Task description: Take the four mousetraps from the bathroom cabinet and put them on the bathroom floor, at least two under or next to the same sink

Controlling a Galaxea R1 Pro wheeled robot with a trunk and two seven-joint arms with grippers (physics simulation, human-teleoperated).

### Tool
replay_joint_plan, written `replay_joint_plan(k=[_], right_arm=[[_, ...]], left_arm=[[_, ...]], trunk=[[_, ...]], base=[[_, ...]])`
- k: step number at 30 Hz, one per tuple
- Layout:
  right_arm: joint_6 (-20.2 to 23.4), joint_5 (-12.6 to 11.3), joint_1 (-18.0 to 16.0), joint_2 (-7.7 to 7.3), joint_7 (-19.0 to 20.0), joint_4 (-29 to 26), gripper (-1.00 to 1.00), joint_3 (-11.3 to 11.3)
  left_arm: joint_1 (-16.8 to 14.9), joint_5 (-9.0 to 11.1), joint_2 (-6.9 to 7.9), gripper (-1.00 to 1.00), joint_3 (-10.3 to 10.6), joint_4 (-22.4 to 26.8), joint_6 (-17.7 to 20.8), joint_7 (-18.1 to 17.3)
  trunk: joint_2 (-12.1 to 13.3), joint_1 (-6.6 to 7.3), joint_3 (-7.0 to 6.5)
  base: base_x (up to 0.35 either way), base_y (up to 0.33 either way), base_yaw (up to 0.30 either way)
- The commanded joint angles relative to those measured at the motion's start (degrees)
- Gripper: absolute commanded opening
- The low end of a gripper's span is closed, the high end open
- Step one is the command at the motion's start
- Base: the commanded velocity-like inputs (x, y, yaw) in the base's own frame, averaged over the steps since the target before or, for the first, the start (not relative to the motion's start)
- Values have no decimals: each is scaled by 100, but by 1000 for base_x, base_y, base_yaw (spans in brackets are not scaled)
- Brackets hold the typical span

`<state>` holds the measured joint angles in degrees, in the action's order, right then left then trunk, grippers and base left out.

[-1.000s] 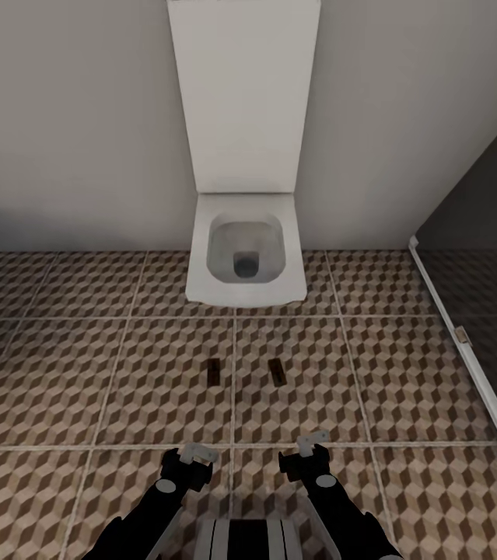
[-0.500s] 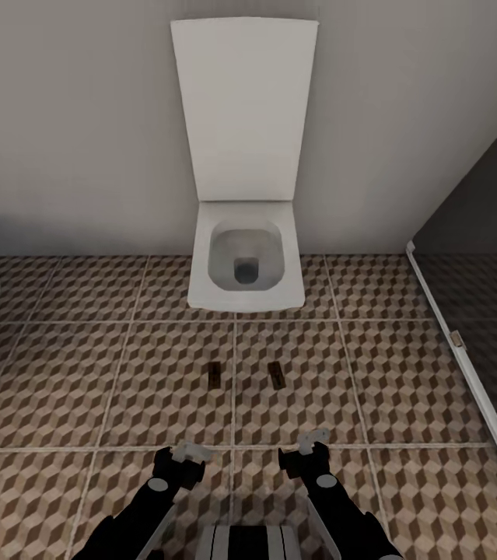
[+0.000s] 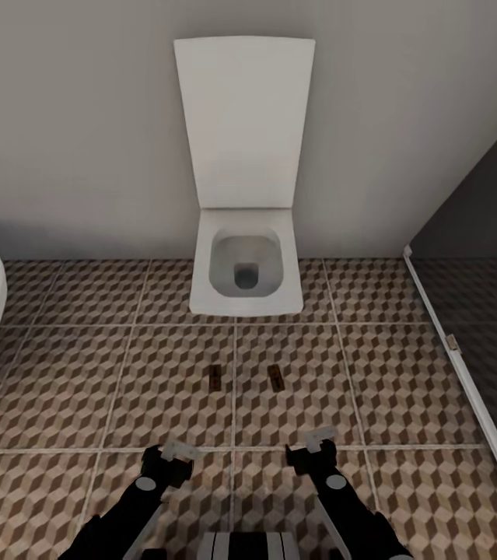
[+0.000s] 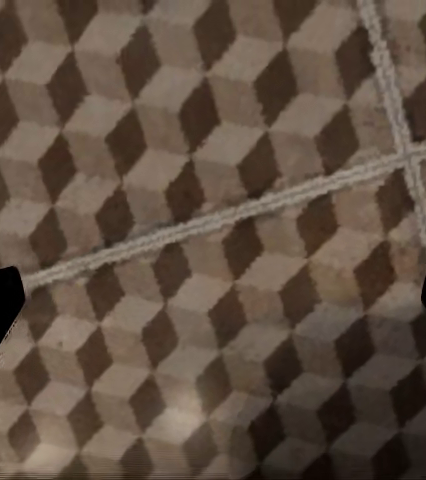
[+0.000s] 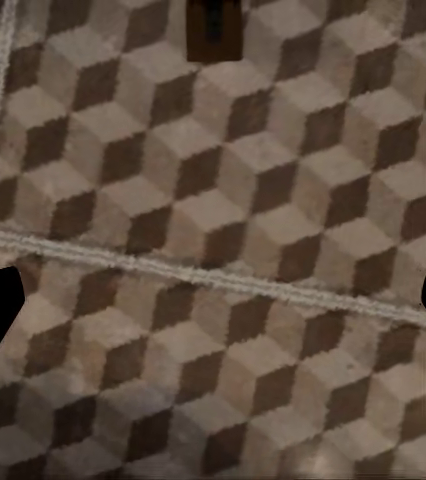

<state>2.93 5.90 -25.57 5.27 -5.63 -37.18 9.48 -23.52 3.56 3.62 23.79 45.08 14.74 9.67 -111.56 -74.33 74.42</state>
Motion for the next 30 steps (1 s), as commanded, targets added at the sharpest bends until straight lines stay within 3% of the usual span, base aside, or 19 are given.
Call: replay_joint_plan(k=[1,9,17,22,30], right_arm=[[20,56,-1,-46,56,-3,100,14],[-32,65,-1,-221,790,14,100,10],[-260,65,-1,-289,917,261,100,10],[-811,73,-1,-298,929,820,100,0],[-1407,69,-1,-397,936,1269,100,-5]], left_arm=[[-2,44,49,100,42,7,26,49],[17,72,200,100,46,-140,13,44],[40,82,323,100,46,-231,4,-108],[47,83,406,100,46,-242,3,-557],[55,85,494,100,46,-247,-44,-757]], trunk=[[40,23,-16],[361,199,-159],[682,374,-303],[882,484,-393],[1203,660,-536]], base=[[0,0,0],[0,0,0],[0,0,0],[0,0,0],[0,0,0]])
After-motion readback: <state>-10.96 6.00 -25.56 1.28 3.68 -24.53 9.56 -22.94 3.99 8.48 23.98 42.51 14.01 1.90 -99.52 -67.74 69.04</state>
